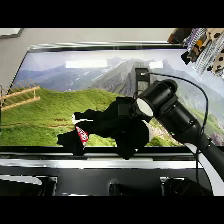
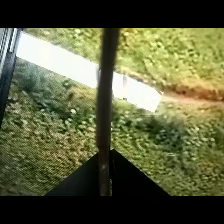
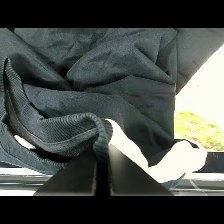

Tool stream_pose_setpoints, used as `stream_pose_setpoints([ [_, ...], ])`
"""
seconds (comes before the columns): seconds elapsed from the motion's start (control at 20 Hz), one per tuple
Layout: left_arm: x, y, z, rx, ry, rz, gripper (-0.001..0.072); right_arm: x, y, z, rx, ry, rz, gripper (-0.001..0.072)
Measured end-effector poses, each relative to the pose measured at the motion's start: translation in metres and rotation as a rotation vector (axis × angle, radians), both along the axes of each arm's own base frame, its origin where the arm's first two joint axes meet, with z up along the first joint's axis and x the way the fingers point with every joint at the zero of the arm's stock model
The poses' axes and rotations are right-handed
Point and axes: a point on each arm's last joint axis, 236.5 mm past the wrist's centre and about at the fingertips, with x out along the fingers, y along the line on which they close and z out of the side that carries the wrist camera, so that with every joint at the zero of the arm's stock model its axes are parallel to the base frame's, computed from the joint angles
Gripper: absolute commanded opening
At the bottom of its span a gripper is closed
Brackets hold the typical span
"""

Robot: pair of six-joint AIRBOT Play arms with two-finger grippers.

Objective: Fold the clothes and pants, and hang the long-sleeved shirts on hangers.

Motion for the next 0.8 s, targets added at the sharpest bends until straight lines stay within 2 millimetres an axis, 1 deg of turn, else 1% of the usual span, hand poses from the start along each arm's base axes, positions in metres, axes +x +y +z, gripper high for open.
stream_pose_setpoints([
  [0.15, 0.002, -0.001, 0.004, 0.010, -0.003, -0.009, 0.0026, 0.000, 0.000, 0.000, 0.000, 0.000, 0.000, 0.0047],
  [0.25, 0.003, -0.007, 0.010, -0.004, -0.001, -0.014, 0.0025, 0.000, 0.000, 0.000, 0.000, -0.001, 0.000, 0.0047],
  [0.4, 0.014, -0.005, 0.031, 0.039, -0.036, -0.030, 0.0024, 0.000, 0.000, 0.000, 0.000, -0.001, 0.000, 0.0047],
  [0.5, 0.025, -0.005, 0.050, 0.075, -0.070, -0.040, 0.0023, 0.001, -0.001, 0.000, -0.002, -0.003, -0.001, 0.0047],
  [0.6, 0.038, -0.003, 0.074, 0.117, -0.114, -0.027, 0.0023, 0.001, -0.001, 0.000, -0.002, -0.003, -0.001, 0.0047],
  [0.8, 0.065, -0.004, 0.133, 0.207, -0.232, 0.015, 0.0023, 0.000, -0.002, 0.000, -0.010, 0.001, -0.003, 0.0047],
])
